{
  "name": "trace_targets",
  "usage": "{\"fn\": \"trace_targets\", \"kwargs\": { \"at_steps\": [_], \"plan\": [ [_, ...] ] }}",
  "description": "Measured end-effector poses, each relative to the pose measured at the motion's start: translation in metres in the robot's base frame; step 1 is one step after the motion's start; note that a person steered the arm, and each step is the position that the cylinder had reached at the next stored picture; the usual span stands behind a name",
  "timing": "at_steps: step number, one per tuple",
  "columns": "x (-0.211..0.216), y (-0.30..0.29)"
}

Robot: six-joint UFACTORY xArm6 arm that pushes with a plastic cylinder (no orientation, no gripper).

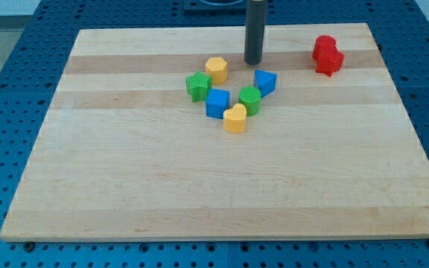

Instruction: Slide the red circle towards the blue triangle

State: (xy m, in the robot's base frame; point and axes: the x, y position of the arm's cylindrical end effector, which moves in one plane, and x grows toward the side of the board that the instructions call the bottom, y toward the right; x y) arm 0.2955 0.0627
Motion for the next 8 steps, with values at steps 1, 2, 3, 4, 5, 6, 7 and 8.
{"fn": "trace_targets", "kwargs": {
  "at_steps": [1,2,3,4,5,6,7,8],
  "plan": [
    [0.007,0.020],
    [0.016,0.037],
    [0.025,0.047],
    [0.036,0.063],
    [0.049,0.076],
    [0.061,0.097],
    [0.065,0.118],
    [0.061,0.154]
  ]
}}
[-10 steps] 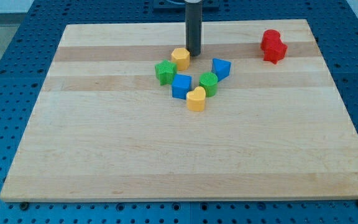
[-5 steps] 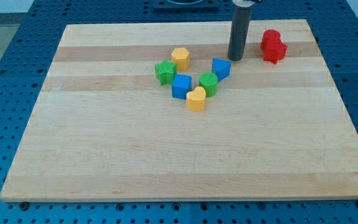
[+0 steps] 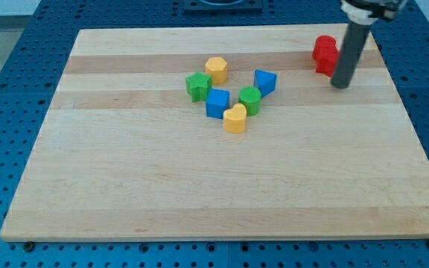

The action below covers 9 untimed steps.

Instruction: Slide the red circle towards the blue triangle

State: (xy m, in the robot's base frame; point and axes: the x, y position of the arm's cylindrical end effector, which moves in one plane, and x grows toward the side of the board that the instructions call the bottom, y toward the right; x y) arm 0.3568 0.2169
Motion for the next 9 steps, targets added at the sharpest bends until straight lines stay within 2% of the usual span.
{"fn": "trace_targets", "kwargs": {
  "at_steps": [1,4,5,9],
  "plan": [
    [-0.017,0.031],
    [-0.106,0.039],
    [-0.117,0.027],
    [-0.107,0.010]
  ]
}}
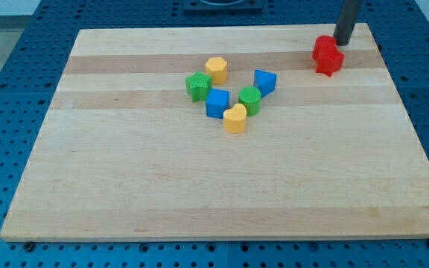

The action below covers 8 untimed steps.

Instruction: Slide the red circle towards the blue triangle

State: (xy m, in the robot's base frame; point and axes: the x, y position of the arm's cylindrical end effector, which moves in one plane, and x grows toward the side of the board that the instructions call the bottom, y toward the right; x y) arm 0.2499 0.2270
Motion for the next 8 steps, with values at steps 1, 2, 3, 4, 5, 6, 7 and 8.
{"fn": "trace_targets", "kwargs": {
  "at_steps": [1,2,3,4,5,6,7,8],
  "plan": [
    [0.009,0.000],
    [0.012,-0.004],
    [0.011,-0.019],
    [0.009,-0.037],
    [0.009,-0.056],
    [0.009,-0.070],
    [0.009,-0.082],
    [0.013,-0.092]
  ]
}}
